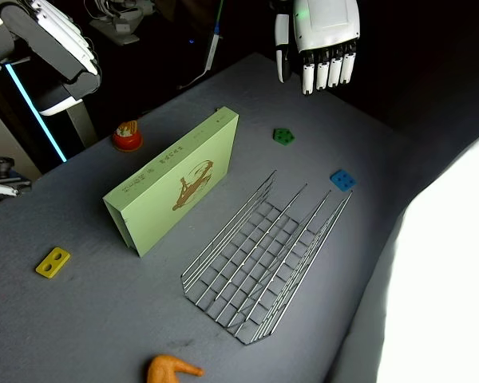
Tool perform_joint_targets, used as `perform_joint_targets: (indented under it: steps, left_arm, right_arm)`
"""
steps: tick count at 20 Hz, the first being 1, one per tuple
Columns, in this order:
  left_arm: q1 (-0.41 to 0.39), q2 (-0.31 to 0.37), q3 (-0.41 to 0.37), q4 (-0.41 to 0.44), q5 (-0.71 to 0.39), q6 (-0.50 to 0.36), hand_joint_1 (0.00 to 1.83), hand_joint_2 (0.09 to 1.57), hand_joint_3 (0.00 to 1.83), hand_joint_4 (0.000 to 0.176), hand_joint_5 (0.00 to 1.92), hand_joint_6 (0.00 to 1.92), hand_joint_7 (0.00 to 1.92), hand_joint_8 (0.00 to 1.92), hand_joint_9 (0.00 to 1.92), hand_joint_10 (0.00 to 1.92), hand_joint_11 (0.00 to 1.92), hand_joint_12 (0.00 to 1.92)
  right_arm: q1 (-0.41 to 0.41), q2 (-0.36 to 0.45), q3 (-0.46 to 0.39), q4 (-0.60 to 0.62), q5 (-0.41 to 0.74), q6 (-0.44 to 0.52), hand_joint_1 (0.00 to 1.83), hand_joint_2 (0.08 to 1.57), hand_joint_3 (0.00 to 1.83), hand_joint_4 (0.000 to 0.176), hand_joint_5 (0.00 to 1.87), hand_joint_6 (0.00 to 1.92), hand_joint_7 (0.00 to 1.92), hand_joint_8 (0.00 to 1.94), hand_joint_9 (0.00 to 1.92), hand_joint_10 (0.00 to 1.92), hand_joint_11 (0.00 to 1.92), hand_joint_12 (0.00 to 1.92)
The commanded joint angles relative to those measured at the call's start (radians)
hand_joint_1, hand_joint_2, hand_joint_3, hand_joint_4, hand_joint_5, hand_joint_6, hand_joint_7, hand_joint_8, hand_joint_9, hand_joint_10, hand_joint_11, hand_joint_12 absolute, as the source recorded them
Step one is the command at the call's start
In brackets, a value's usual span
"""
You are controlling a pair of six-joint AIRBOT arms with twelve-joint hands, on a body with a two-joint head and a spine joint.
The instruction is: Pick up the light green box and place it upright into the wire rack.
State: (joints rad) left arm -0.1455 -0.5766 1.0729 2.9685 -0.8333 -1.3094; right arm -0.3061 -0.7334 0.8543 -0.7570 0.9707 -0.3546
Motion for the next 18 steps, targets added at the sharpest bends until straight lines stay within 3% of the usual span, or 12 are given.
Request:
perform_joint_targets:
  steps: [1, 2, 5, 8, 12, 14, 15, 18]
  left_arm:
    - [-0.009, 0.006, 0.007, -0.006, 0.075, 0.006, 0.45, 1.19, 0.29, 0.002, 0.16, 0.11, 0.22, 0.06, 0.22, 0.17, 0.0, 1.0]
    - [-0.009, 0.007, 0.008, -0.006, 0.075, 0.006, 0.44, 1.31, 0.08, 0.001, 0.19, 0.02, 0.23, 0.0, 0.25, 0.05, 0.0, 0.99]
    - [-0.008, 0.012, -0.013, 0.001, 0.077, 0.006, 0.39, 1.34, 0.05, 0.0, 0.19, 0.0, 0.22, 0.0, 0.26, 0.03, 0.0, 0.98]
    - [-0.002, 0.03, -0.032, 0.003, 0.077, 0.005, 0.35, 1.37, 0.03, 0.005, 0.17, 0.0, 0.19, 0.0, 0.25, 0.01, 0.0, 0.94]
    - [0.004, 0.049, -0.028, 0.017, 0.079, 0.0, 0.37, 1.36, 0.01, 0.004, 0.18, 0.0, 0.2, 0.0, 0.24, 0.01, 0.0, 0.94]
    - [0.009, 0.052, -0.027, 0.017, 0.079, 0.0, 0.37, 1.36, 0.01, 0.008, 0.17, 0.0, 0.21, 0.0, 0.27, 0.01, 0.0, 0.93]
    - [0.009, 0.048, -0.022, 0.017, 0.079, 0.0, 0.35, 1.36, 0.01, 0.012, 0.15, 0.0, 0.19, 0.0, 0.24, 0.0, 0.0, 0.86]
    - [0.007, 0.032, -0.005, 0.017, 0.079, 0.0, 0.44, 1.33, 0.0, 0.007, 0.16, 0.0, 0.19, 0.0, 0.25, 0.0, 0.0, 0.85]
  right_arm:
    - [0.02, 0.018, -0.011, 0.086, -0.025, -0.004, 0.39, 1.07, 0.24, 0.0, 0.12, 0.1, 0.14, 0.05, 0.1, 0.16, 0.0, 0.55]
    - [0.033, 0.045, -0.039, 0.085, -0.109, -0.002, 0.38, 1.16, 0.05, 0.0, 0.15, 0.02, 0.15, 0.0, 0.14, 0.04, 0.0, 0.5]
    - [0.09, 0.098, -0.101, 0.073, -0.329, 0.026, 0.41, 1.17, 0.02, 0.0, 0.15, 0.0, 0.17, 0.0, 0.15, 0.02, 0.0, 0.52]
    - [0.106, 0.125, -0.141, 0.116, -0.437, 0.023, 0.43, 1.16, 0.01, 0.003, 0.13, 0.0, 0.15, 0.0, 0.15, 0.01, 0.0, 0.56]
    - [0.119, 0.135, -0.161, 0.157, -0.5, -0.023, 0.44, 1.16, 0.0, 0.0, 0.14, 0.0, 0.14, 0.0, 0.16, 0.0, 0.0, 0.58]
    - [0.12, 0.141, -0.176, 0.233, -0.547, -0.128, 0.42, 1.13, 0.0, 0.0, 0.11, 0.0, 0.09, 0.0, 0.1, 0.01, 0.0, 0.32]
    - [0.114, 0.149, -0.198, 0.4, -0.582, -0.304, 0.4, 1.1, 0.0, 0.0, 0.09, 0.0, 0.08, 0.0, 0.1, 0.01, 0.0, 0.35]
    - [0.052, 0.16, -0.235, 0.507, -0.559, -0.455, 0.51, 1.07, 0.0, 0.0, 0.07, 0.0, 0.06, 0.0, 0.08, 0.0, 0.0, 0.38]
